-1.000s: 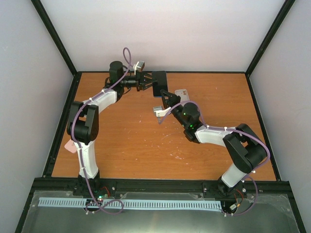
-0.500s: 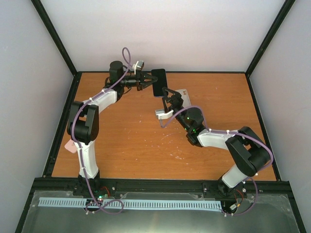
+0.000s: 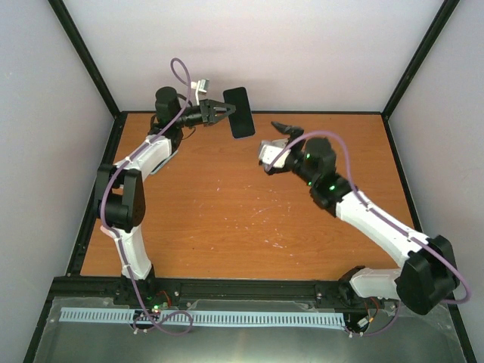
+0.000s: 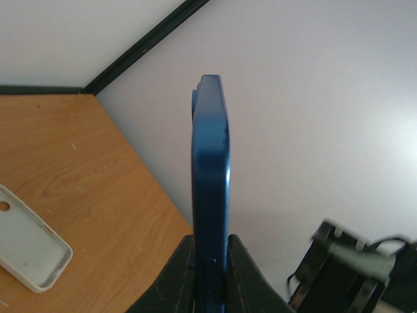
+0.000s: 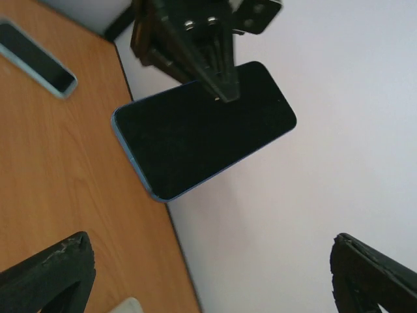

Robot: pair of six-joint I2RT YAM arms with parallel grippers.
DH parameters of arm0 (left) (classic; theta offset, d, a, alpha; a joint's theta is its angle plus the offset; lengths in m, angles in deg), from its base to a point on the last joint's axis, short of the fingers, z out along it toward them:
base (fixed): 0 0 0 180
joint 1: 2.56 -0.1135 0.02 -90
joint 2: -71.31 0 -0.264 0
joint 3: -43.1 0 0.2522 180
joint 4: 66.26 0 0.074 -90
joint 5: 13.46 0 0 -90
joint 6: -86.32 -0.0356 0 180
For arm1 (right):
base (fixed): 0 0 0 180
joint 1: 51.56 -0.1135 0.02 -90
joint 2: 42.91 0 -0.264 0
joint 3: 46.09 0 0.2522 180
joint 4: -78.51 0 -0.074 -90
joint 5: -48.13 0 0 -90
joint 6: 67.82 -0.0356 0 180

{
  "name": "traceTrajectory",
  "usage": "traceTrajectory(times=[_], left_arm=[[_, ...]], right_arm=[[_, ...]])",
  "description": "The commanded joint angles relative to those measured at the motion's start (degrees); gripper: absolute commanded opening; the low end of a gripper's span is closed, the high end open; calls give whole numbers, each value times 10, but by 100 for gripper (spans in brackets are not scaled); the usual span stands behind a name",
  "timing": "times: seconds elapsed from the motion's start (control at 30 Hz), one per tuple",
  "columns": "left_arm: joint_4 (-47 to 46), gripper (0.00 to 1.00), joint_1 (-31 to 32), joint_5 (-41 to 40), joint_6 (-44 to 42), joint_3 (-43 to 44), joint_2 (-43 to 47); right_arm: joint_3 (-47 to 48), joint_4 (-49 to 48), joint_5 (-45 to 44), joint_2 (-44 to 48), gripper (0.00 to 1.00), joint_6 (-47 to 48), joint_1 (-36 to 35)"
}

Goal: Take the phone out of the phone case
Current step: Place the phone at the center of the board.

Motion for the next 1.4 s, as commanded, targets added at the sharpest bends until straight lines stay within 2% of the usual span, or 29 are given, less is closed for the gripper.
traceTrajectory(times=[0.0,0.13,0.27,0.43,0.53,0.63,0.77,0.97,1.1,1.23,1.37], left_arm=[[-103,1,-2,-6,-37,-26,37],[-175,1,-1,-13,-24,-61,47],[-222,1,13,-10,-29,-73,53],[-255,1,41,-8,-55,-78,60],[-249,1,57,-7,-83,-70,62],[-247,1,70,-13,-98,-64,62],[-254,1,84,-15,-99,-52,55],[-258,1,97,-21,-98,-38,42],[-254,1,101,-22,-100,-34,36],[-251,2,108,-19,-102,-43,36],[-252,2,116,-17,-102,-52,39]], right_arm=[[94,262,151,1,95,-226,34],[199,381,296,-42,92,-329,76],[289,465,410,-89,91,-357,109],[358,482,487,-152,85,-464,155],[398,505,538,-196,79,-490,185],[416,521,559,-212,73,-502,188],[376,466,571,-198,66,-557,188],[348,401,578,-187,36,-609,188],[346,409,583,-193,24,-614,188],[340,396,600,-196,16,-635,188],[327,366,604,-193,14,-659,188]])
